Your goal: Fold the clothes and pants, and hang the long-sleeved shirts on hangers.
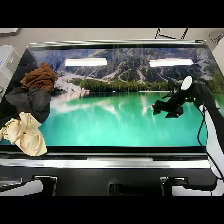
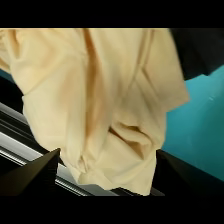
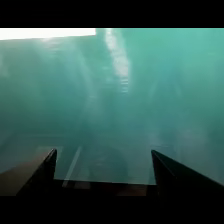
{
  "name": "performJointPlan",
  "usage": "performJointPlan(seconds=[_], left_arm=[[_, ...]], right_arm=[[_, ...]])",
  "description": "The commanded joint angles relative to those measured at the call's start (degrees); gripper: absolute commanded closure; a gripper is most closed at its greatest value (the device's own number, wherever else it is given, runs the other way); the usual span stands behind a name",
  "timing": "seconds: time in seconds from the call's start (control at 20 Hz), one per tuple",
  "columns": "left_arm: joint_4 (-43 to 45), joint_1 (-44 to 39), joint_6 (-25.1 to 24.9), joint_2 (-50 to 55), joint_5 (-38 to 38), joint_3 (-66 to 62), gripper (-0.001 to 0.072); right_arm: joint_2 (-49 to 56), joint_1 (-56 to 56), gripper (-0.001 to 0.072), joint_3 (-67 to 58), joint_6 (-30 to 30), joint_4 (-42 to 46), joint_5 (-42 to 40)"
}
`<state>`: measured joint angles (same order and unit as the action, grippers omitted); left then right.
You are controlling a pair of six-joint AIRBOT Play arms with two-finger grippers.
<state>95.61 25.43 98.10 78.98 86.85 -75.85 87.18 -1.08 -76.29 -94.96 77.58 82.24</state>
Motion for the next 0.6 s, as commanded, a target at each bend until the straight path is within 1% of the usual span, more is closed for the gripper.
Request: performJointPlan(seconds=[0.0, 0.15, 0.25, 0.4, 0.45, 0.5, 0.55], left_arm=[[-1.4, 7.8, -1.1, 0.0, -9.6, 8.3, -0.0006], [-8.2, 10.0, -7.2, 1.5, -17.0, 14.7, -0.0006], [-11.2, 10.6, -9.8, 2.8, -19.6, 17.3, -0.0005], [-11.2, 10.5, -10.1, 5.4, -19.1, 18.4, 0.0008], [-11.2, 10.5, -11.2, 5.5, -18.1, 18.4, 0.0282], [-11.6, 10.5, -12.6, 4.9, -17.0, 18.2, 0.0628], [-12.7, 10.5, -13.8, 3.8, -16.1, 17.3, 0.0657]], right_arm=[[0.0, 0.0, 0.0042, 2.7, 0.9, -7.1, 1.0], [0.0, 0.0, 0.0041, 2.6, -0.3, -11.5, 1.9], [0.0, 0.0, 0.0042, 2.6, -2.5, -12.8, 3.3], [-0.1, 0.0, 0.0042, 2.6, -4.9, -13.1, 6.5], [-0.4, 0.0, 0.0043, 2.6, -4.9, -13.0, 7.5], [-1.0, 0.0, 0.0043, 2.6, -4.9, -13.0, 7.9], [-1.9, 0.0, 0.0043, 2.6, -4.9, -12.9, 7.7]])
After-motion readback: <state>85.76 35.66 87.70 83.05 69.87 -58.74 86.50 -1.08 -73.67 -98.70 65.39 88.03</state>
